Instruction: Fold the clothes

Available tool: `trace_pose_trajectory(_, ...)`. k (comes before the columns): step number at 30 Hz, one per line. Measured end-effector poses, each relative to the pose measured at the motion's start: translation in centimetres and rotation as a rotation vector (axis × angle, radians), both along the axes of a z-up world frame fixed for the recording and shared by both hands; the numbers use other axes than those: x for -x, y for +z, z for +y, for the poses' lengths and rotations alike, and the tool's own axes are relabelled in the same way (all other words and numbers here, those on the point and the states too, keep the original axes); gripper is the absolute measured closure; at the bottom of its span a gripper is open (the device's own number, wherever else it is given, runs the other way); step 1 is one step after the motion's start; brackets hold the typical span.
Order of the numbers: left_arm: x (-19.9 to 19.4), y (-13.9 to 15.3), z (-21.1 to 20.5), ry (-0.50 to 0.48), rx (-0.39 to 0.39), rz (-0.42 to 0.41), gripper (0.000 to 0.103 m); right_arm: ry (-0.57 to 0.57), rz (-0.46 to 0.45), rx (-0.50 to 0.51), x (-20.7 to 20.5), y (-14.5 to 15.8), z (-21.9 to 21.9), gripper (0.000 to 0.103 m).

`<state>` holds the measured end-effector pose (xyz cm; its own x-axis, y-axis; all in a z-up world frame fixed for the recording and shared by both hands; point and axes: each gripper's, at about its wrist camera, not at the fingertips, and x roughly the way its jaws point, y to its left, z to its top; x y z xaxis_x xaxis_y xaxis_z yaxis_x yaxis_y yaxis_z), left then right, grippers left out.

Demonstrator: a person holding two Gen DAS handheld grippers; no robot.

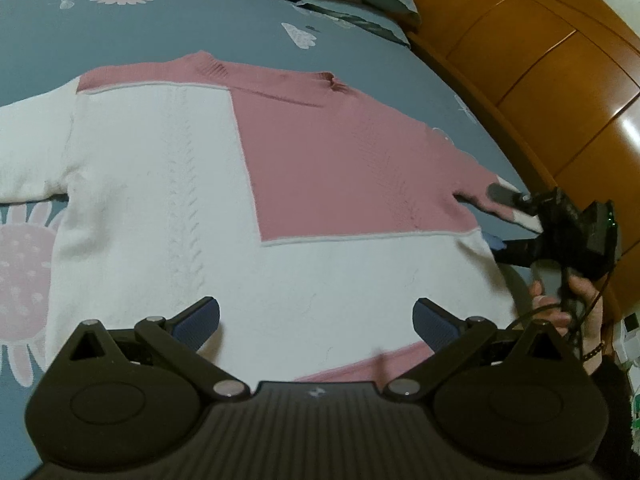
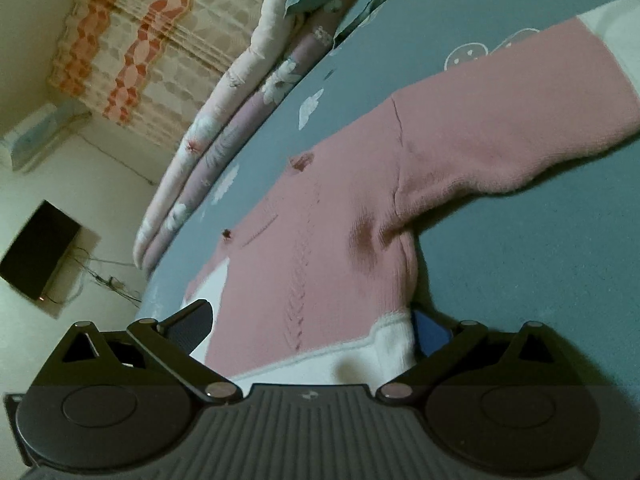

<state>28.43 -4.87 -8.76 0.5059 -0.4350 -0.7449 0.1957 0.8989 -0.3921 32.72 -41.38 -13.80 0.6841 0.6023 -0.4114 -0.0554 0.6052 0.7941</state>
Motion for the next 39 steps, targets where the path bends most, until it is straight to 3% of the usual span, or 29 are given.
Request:
trace_pose_trajectory(2,0.0,0.1,0.2,0.006,0.001,-0.007,0.001,-0.028,-0.026,-0.109,0.7,0.1,-1.5,0.000)
trace_pose_trajectory(7,0.0,-0.1,0.7,0.024,0.018,-0.007,0.001,-0.086,-0.196,-0.343,3.3,1.0,-5.5,0.000)
trace_pose_trajectory(10,-0.1,-0.4,0.5,0.021,0.014,0.000,0.001,-0.062,-0.178,-0.284,3.3,1.4,-4.8,0.000)
trace_pose_trajectory(15,-0.3,-0.6,0.1,0.013,0.010,0.001,0.001,0.025,-0.023,-0.037,1.3,1.1,-0.3,0.000)
trace_pose_trajectory(17,-0.3,-0.6,-0.1,0.010,0.004,0.001,0.001,0.033,0.047,0.060,0.8,0.7,1.0,0.005)
trace_pose_trajectory(21,0.0,-0.2,0.0,-0.001,-0.006,-0.009,0.001,0.021,0.048,0.167,2.0,2.8,1.8,0.005)
trace_pose_trajectory(23,0.1,-0.1,-0.1,-0.004,-0.013,-0.017,0.001,0.024,0.005,0.189,2.6,3.6,2.3,0.003)
trace_pose_trajectory(27,0.1,0.2,-0.2,0.014,-0.032,-0.023,0.001,-0.010,-0.047,0.121,1.4,3.3,2.2,0.003)
trace_pose_trajectory(29,0.2,0.4,-0.2,0.015,-0.038,-0.020,0.001,-0.056,-0.007,0.093,0.0,2.1,2.0,0.003)
trace_pose_trajectory(31,0.5,0.8,-0.2,0.010,-0.052,-0.031,0.001,-0.110,0.045,0.090,-1.1,1.1,1.8,0.012)
trace_pose_trajectory(33,0.8,1.1,0.2,0.001,-0.063,-0.042,0.001,-0.140,0.054,0.149,-0.6,1.8,1.4,0.019)
trace_pose_trajectory(39,1.2,0.5,0.8,0.032,-0.061,-0.030,0.001,-0.146,-0.057,0.139,0.7,3.3,1.4,0.011)
